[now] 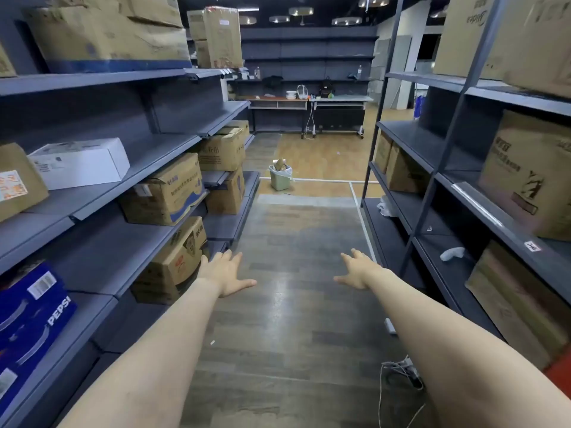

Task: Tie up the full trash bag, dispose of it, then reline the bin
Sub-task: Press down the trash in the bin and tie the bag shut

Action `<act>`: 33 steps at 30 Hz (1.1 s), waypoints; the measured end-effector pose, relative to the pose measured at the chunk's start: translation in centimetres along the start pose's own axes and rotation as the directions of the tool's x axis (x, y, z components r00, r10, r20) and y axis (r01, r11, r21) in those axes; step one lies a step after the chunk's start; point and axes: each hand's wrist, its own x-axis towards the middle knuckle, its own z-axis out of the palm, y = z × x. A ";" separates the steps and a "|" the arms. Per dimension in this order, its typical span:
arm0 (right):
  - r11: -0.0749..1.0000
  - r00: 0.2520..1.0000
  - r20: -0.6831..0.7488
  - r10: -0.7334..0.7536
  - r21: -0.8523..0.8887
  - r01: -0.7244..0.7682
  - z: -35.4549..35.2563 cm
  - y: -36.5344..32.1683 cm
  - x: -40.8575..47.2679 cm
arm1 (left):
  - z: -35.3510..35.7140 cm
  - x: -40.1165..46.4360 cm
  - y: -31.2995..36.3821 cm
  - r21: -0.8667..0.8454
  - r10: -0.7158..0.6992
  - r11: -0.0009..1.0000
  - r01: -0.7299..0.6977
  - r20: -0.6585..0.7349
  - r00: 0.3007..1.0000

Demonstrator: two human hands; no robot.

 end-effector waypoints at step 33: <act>0.999 0.996 0.073 0.052 -0.009 -0.052 -9.7 -2.8 34.7 | -4.5 37.1 -4.6 0.014 0.060 0.998 -0.061 0.061 0.996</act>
